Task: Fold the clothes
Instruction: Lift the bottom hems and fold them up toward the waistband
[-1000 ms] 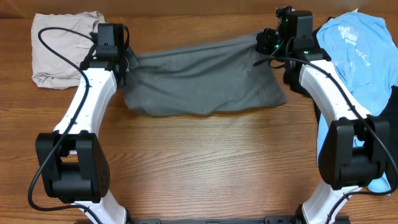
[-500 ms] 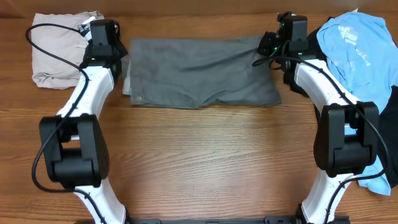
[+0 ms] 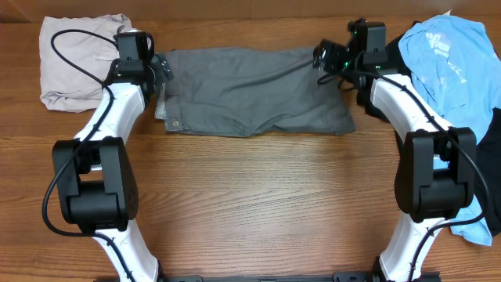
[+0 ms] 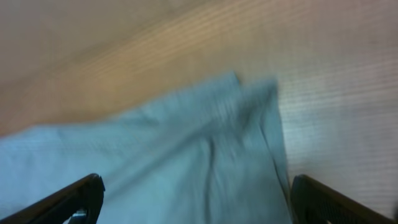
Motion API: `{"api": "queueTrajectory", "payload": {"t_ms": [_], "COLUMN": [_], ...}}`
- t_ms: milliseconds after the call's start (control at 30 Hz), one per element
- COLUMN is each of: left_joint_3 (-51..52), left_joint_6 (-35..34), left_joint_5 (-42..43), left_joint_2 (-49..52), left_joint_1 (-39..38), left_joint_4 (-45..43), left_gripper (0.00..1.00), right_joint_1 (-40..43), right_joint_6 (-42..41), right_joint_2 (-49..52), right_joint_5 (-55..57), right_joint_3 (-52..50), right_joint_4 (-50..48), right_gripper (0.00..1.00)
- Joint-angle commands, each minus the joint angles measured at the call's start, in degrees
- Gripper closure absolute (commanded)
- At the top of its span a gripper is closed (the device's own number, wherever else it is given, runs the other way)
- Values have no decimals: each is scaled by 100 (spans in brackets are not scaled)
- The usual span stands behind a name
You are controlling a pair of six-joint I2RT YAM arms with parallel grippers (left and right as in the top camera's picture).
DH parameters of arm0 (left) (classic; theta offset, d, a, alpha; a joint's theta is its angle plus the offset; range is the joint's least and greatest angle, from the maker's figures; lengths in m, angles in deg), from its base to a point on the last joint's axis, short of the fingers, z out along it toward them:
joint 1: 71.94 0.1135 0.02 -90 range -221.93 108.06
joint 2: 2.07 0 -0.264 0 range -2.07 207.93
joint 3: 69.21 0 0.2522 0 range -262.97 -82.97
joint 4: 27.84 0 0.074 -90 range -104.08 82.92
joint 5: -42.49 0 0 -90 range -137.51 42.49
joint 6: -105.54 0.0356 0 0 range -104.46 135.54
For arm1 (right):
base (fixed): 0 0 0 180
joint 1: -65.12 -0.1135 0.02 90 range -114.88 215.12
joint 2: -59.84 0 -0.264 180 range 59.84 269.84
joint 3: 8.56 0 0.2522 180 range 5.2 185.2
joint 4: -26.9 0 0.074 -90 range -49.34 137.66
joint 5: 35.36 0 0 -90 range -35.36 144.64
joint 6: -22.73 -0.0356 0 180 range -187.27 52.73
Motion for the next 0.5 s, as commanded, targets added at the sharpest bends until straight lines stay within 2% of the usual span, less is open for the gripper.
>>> {"api": "queueTrajectory", "payload": {"t_ms": [0, 233, 467], "left_joint_3": [-136, -133, -133], "left_joint_6": [293, 798, 927], "left_joint_5": [1279, 1668, 1744], "left_joint_2": [-223, -155, 197], "left_joint_1": [-28, -44, 63], "left_joint_4": [317, 673, 684], "left_gripper": [10, 11, 13], "right_joint_1": [-37, -70, -70], "right_joint_6": [507, 662, 686], "right_joint_2": [-444, -658, -658], "right_joint_5": [-74, -72, -70], "right_joint_3": [472, 1222, 1224], "right_joint_4": [975, 3270, 3838], "right_gripper": [0, 0, 1]}}
